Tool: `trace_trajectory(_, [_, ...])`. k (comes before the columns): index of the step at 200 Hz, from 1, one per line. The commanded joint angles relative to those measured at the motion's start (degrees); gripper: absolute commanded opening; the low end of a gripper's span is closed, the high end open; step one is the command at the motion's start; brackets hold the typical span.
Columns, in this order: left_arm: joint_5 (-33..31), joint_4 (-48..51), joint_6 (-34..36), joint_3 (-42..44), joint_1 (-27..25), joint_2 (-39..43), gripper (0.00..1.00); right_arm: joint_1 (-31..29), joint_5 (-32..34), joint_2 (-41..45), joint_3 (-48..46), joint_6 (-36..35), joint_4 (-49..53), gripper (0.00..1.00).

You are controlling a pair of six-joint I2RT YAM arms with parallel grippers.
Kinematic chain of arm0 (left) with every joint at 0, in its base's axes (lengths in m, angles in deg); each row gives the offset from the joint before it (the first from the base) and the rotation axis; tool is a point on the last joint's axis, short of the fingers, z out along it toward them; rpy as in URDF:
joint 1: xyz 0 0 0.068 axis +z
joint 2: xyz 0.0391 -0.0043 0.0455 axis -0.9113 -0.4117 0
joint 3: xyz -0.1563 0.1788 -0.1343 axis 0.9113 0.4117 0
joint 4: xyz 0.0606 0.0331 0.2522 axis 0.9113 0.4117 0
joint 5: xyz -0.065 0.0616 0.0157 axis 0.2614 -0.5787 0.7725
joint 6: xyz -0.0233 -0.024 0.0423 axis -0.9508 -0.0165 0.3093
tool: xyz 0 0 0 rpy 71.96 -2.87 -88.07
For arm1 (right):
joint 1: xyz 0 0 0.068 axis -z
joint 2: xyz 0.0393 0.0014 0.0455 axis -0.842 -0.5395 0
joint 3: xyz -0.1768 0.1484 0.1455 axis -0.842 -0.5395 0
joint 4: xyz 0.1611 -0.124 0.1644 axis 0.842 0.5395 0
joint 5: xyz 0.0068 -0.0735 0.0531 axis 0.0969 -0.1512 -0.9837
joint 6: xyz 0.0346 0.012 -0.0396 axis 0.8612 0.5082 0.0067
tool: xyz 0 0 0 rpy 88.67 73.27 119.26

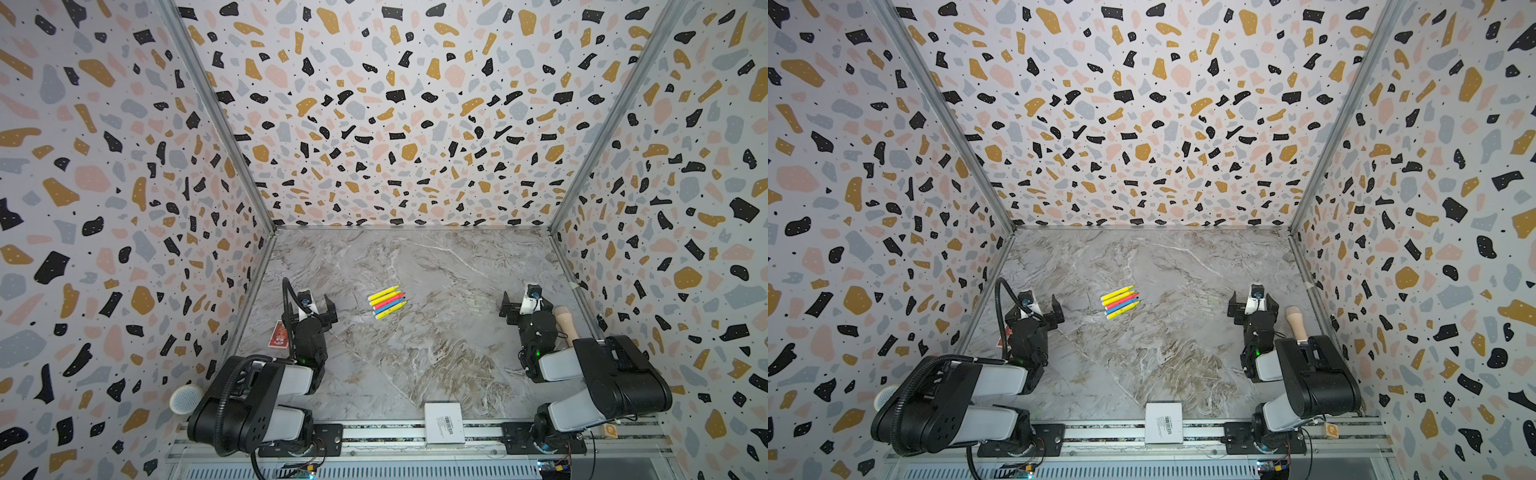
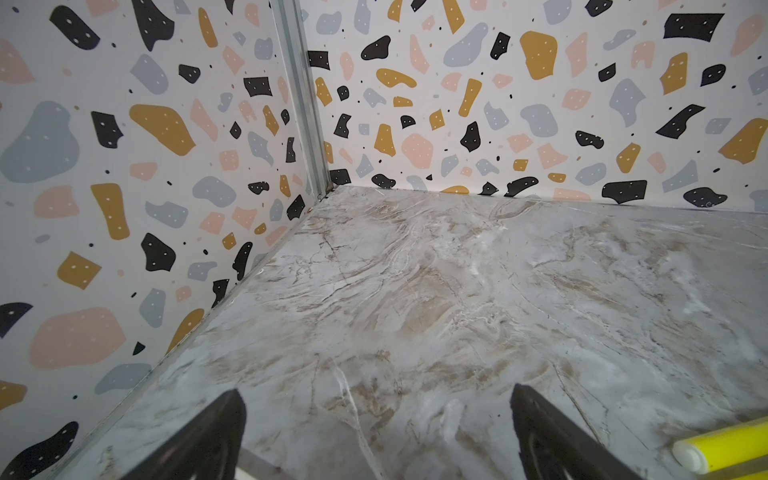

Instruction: Insert the pens into the pen caps

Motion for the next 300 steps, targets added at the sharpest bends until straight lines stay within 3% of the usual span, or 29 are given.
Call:
trace_trajectory(1, [-1.4, -2.3, -0.2, -0.8, 0.6, -0.7, 1.0, 0.1, -0.2, 0.7, 0.2, 0.4, -0.5, 0.99])
trace_trajectory(19, [-1.8, -2.7, -0.3, 0.1, 0.7, 0.4, 1.0, 0.1, -0.2, 0.7, 0.2, 0.5, -0.5, 0.99])
trace_trajectory(31, [-5.5, -3.9, -0.2, 0.4, -0.5, 2.7, 1.0, 0.2, 0.0, 0.9, -0.1, 0.3, -1.3, 0.99])
trace_trajectory(53, [-13.1, 21.4, -0.3, -8.8, -6.4, 13.2, 0.99, -1.8, 2.0, 9.1, -1.3, -1.7, 2.6, 0.99])
trace_trajectory(68, [-10.0, 28.2, -5.4, -11.7, -7.2, 17.6, 1.0, -3.3, 1.3, 18.6, 1.8, -2.5, 13.6, 0.99])
trace_trajectory(80, [-8.0, 33.8, -8.8, -15.0, -9.2, 19.5, 1.0, -3.2, 0.8, 25.0, 6.3, 4.2, 25.3, 0.99])
trace_trajectory(94, [-0.5, 41.5, -13.0, -20.2, -11.0, 20.2, 1.0, -2.6, 6.0, 30.9, 12.1, 22.9, 42.2, 0.99])
trace_trajectory(101, [3.1, 44.0, -13.9, -22.5, -12.1, 20.1, 1.0, -0.4, -0.1, 32.9, 13.8, 26.3, 46.0, 0.99])
trace_trajectory(114, [8.6, 48.4, -15.0, -25.9, -14.1, 19.0, 1.0, 3.8, -22.3, 34.1, 14.8, 25.3, 44.7, 0.99])
trace_trajectory(136, [17.4, 55.4, -14.8, -30.1, -17.2, 15.3, 1.0, 2.4, -35.2, 32.8, 19.8, 23.3, 53.1, 0.99])
trace_trajectory(152, [21.2, 56.7, -13.8, -30.3, -19.7, 11.4, 1.0, -0.5, -37.6, 32.7, 22.1, 21.3, 58.6, 0.99])
trace_trajectory(195, [27.4, 61.8, -11.8, -34.0, -22.3, 1.0, 0.84, -6.6, -40.3, 35.8, 22.1, 19.7, 62.9, 1.0])
trace_trajectory(300, [28.1, 67.9, -8.2, -43.8, -23.5, -14.2, 0.59, -9.1, -45.1, 35.2, 20.3, 15.5, 66.4, 0.91])
